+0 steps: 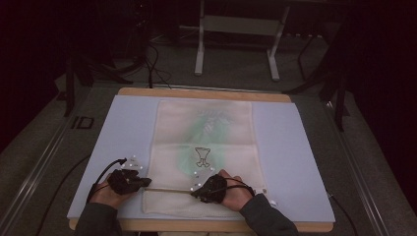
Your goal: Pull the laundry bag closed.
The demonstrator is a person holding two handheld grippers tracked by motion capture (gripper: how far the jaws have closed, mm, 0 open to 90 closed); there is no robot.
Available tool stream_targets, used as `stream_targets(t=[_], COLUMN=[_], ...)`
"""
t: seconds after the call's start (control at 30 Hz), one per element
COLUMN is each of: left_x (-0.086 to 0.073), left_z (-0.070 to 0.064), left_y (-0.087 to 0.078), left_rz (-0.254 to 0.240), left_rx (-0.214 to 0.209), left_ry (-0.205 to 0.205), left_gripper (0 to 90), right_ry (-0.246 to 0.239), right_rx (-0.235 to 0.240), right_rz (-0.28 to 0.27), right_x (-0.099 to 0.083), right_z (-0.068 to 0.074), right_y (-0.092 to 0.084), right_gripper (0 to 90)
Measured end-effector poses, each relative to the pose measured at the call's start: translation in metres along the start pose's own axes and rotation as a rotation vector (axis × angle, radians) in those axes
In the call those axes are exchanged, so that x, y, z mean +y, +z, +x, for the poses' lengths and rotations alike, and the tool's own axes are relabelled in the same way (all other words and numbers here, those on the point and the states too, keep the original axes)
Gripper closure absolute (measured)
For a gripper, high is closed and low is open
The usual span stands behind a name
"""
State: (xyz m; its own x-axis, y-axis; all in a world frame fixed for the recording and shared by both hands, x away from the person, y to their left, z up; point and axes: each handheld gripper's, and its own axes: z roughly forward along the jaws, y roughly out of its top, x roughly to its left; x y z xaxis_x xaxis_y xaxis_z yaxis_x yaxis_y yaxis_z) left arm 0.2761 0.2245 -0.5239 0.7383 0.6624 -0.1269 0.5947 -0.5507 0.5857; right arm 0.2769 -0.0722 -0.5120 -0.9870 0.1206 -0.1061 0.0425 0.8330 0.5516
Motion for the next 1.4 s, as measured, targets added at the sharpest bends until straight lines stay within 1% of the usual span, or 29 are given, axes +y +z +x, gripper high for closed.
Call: stream_targets(t=[0.1,0.23,0.27,0.4,0.83,0.97,1.4], left_x=[0.0,0.0,0.0,0.0,0.0,0.0,0.0], left_z=[0.0,0.0,0.0,0.0,0.0,0.0,0.0], left_y=[0.0,0.0,0.0,0.0,0.0,0.0,0.0], left_rz=[0.0,0.0,0.0,-0.001,-0.001,0.0,0.001], left_rx=[0.001,0.001,0.001,0.0,-0.002,-0.001,-0.001], left_ry=[0.001,0.0,0.0,0.0,-0.001,-0.002,-0.002], left_gripper=[90.0,90.0,90.0,90.0,90.0,90.0,90.0], right_ry=[0.008,0.01,0.004,0.015,0.017,0.025,0.019], right_rx=[0.0,0.0,-0.002,-0.001,-0.005,-0.003,-0.006], right_rz=[0.0,-0.002,-0.001,0.0,0.008,0.01,0.018], right_x=[-0.003,-0.005,-0.006,-0.008,-0.015,-0.017,-0.02], right_z=[-0.001,-0.001,-0.001,-0.002,-0.004,-0.005,-0.005], right_y=[-0.001,-0.003,-0.003,-0.005,-0.011,-0.013,-0.015], right_gripper=[82.4,82.5,82.5,82.5,82.5,82.5,82.6])
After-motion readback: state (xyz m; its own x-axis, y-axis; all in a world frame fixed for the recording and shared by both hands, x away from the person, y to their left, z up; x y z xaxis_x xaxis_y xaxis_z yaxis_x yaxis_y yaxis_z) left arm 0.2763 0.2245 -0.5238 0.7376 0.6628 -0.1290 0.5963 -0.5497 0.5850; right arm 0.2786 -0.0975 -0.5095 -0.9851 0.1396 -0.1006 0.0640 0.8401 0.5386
